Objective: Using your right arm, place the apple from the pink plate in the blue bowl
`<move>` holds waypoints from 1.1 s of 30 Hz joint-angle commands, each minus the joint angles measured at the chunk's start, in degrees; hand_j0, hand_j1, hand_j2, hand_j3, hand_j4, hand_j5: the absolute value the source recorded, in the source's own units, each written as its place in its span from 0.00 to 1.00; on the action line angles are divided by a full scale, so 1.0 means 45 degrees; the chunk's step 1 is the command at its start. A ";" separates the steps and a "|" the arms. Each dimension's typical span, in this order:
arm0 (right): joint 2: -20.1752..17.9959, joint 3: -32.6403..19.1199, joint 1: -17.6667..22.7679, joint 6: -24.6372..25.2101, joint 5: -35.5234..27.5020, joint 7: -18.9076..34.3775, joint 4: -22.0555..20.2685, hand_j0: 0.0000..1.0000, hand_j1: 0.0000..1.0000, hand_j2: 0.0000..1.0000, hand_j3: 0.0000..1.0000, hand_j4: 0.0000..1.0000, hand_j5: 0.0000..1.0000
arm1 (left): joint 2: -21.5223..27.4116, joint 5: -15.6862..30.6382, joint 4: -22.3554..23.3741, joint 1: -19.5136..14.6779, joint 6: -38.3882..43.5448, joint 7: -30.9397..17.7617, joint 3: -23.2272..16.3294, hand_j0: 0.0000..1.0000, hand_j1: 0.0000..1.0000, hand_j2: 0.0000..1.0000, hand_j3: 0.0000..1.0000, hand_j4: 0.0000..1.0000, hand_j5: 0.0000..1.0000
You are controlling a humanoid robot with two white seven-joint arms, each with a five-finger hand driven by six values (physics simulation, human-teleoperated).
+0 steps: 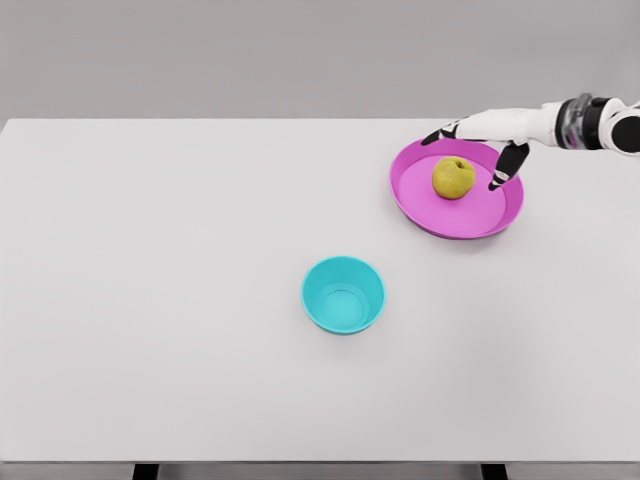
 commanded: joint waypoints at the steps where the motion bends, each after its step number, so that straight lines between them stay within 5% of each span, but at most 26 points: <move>1: 0.0467 -0.0068 0.0000 -0.0401 0.0002 -0.0006 0.0947 1.00 1.00 1.00 1.00 1.00 1.00 | 0.0001 0.0005 0.0000 0.0000 0.0001 -0.0004 -0.0001 1.00 1.00 1.00 1.00 1.00 1.00; 8: 0.0761 -0.0341 0.0020 -0.0894 0.0295 -0.0221 0.2276 1.00 1.00 1.00 1.00 1.00 1.00 | 0.0001 0.0005 0.0000 0.0000 0.0001 -0.0004 -0.0001 1.00 1.00 1.00 1.00 1.00 1.00; 13: 0.1386 -0.0361 0.0039 -0.0894 0.0451 -0.0221 0.2295 1.00 1.00 1.00 1.00 1.00 1.00 | 0.0001 0.0005 0.0000 0.0000 0.0001 -0.0004 -0.0001 1.00 1.00 1.00 1.00 1.00 1.00; 33: 0.1737 -0.0576 0.0371 -0.0894 0.1174 -0.0299 0.2901 1.00 1.00 1.00 1.00 1.00 1.00 | 0.0001 0.0005 0.0000 0.0000 0.0001 -0.0004 -0.0001 1.00 1.00 1.00 1.00 1.00 1.00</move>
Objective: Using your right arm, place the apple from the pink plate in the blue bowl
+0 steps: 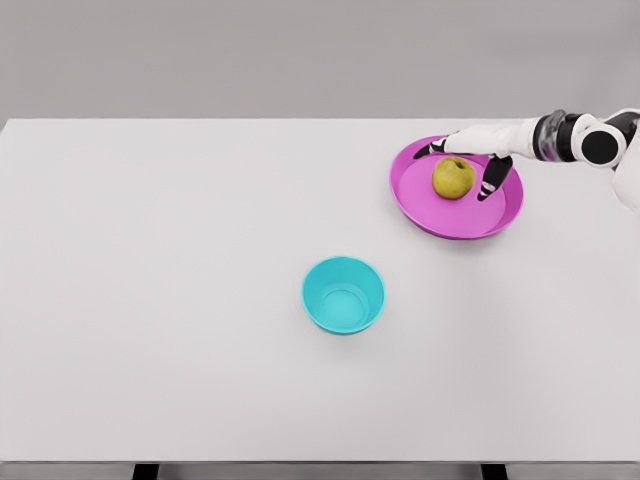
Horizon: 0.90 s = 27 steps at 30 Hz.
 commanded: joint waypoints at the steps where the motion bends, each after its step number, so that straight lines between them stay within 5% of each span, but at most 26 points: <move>1: 0.0007 -0.0051 0.0000 0.0028 -0.0059 -0.0008 0.0013 1.00 1.00 1.00 1.00 1.00 1.00 | 0.0001 -0.0011 0.0000 0.0000 0.0001 -0.0004 -0.0001 1.00 1.00 1.00 1.00 1.00 1.00; 8: 0.0007 -0.0031 0.0000 0.0028 -0.0021 0.0011 0.0013 0.98 0.98 0.98 0.98 0.98 0.98 | 0.0001 -0.0011 0.0000 0.0000 0.0001 -0.0004 -0.0001 1.00 1.00 1.00 1.00 1.00 1.00; 9: 0.0007 0.0008 0.0000 0.0028 0.0193 0.0031 0.0013 0.89 0.89 0.89 0.89 0.89 0.89 | 0.0001 -0.0011 0.0000 0.0000 0.0001 -0.0004 -0.0001 1.00 1.00 1.00 1.00 1.00 1.00; 18: 0.0104 0.0047 0.0039 0.0028 0.0507 0.0031 0.0111 0.75 0.75 0.75 0.75 0.75 0.75 | 0.0001 0.0009 0.0000 0.0000 0.0001 -0.0004 -0.0001 1.00 1.00 1.00 1.00 1.00 1.00; 22: 0.0183 0.0086 0.0195 0.0028 0.0566 0.0031 0.0111 0.59 0.59 0.59 0.59 0.59 0.59 | 0.0001 -0.0011 0.0000 0.0000 0.0001 -0.0004 -0.0001 1.00 1.00 1.00 1.00 1.00 1.00; 27: 0.0163 0.0047 0.0195 0.0028 0.0566 0.0031 0.0091 0.50 0.50 0.50 0.50 0.50 0.50 | 0.0001 -0.0011 0.0000 0.0000 0.0001 -0.0004 -0.0001 1.00 1.00 1.00 1.00 1.00 1.00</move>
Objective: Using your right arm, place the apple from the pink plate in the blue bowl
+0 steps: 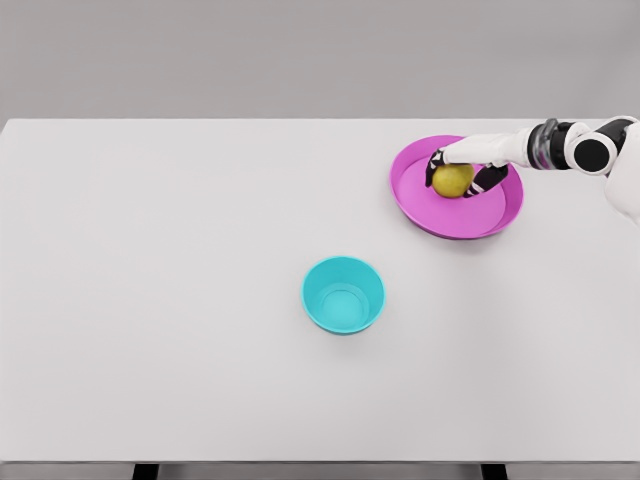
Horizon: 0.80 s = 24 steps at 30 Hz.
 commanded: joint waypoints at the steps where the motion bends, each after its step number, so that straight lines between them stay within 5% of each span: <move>1: -0.0015 0.0021 0.0000 -0.0029 0.0040 0.0028 -0.0005 0.49 0.49 0.49 0.49 0.49 0.49 | 0.0001 0.0007 0.0000 0.0000 0.0001 -0.0004 -0.0002 1.00 1.00 1.00 1.00 1.00 1.00; 10: -0.0365 -0.0741 -0.0215 -0.0029 0.0001 0.0457 -0.1292 0.40 0.40 0.40 0.40 0.40 0.40 | 0.0001 0.0007 0.0000 0.0000 0.0001 -0.0004 -0.0002 1.00 1.00 1.00 1.00 1.00 1.00; 18: -0.4447 -0.0897 0.0039 -0.0029 -0.0097 0.0887 -0.9085 0.40 0.40 0.40 0.40 0.40 0.40 | 0.0001 0.0007 0.0000 0.0000 0.0001 -0.0004 -0.0002 1.00 1.00 1.00 1.00 1.00 1.00; 22: -0.5132 -0.0839 0.0058 -0.0029 -0.0097 0.1024 -1.2152 0.40 0.40 0.40 0.40 0.40 0.40 | 0.0001 -0.0012 0.0000 0.0000 0.0001 -0.0004 -0.0002 1.00 1.00 1.00 1.00 1.00 1.00; 24: -0.5132 -0.0799 0.0273 -0.0029 -0.0097 0.1004 -1.2914 0.40 0.40 0.40 0.40 0.40 0.40 | 0.0001 0.0007 0.0020 0.0000 0.0001 -0.0004 -0.0002 1.00 1.00 1.00 1.00 1.00 1.00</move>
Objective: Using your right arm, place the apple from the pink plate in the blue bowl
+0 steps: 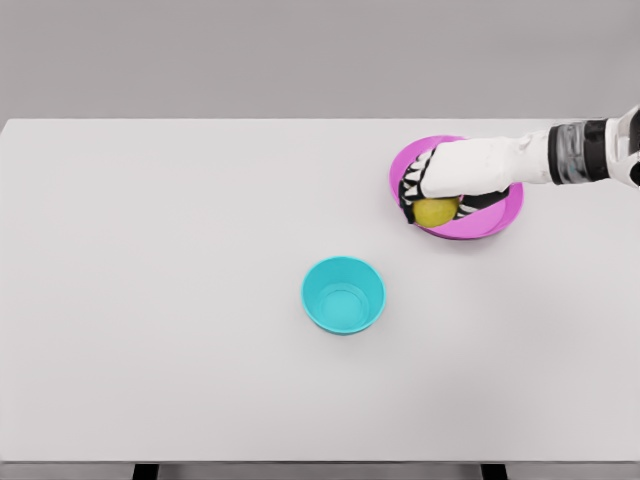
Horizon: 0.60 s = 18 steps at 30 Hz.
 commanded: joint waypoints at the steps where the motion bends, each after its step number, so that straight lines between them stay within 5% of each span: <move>1: -0.0259 0.0016 0.0000 0.0044 -0.0093 0.0022 -0.1626 0.40 0.40 0.40 0.40 0.40 0.40 | 0.0001 0.0010 0.0017 0.0000 0.0001 -0.0004 -0.0001 1.00 1.00 1.00 1.00 1.00 1.00; 5: -0.0064 0.0035 0.0098 0.0044 -0.0112 -0.0017 -0.2486 0.40 0.40 0.40 0.40 0.40 0.40 | 0.0001 0.0010 -0.0002 0.0000 0.0001 -0.0004 -0.0001 1.00 1.00 1.00 1.00 1.00 1.00; 10: 0.0776 0.0387 0.0254 0.0044 -0.0249 -0.0076 -0.2545 0.40 0.40 0.40 0.40 0.40 0.40 | 0.0001 -0.0009 -0.0002 0.0000 0.0001 -0.0004 -0.0001 1.00 1.00 1.00 1.00 1.00 1.00; 18: 0.0932 0.0504 0.0352 0.0044 -0.0269 -0.0017 -0.2389 0.41 0.41 0.41 0.41 0.41 0.41 | 0.0001 0.0010 -0.0002 0.0000 0.0001 -0.0004 -0.0001 1.00 1.00 1.00 1.00 1.00 1.00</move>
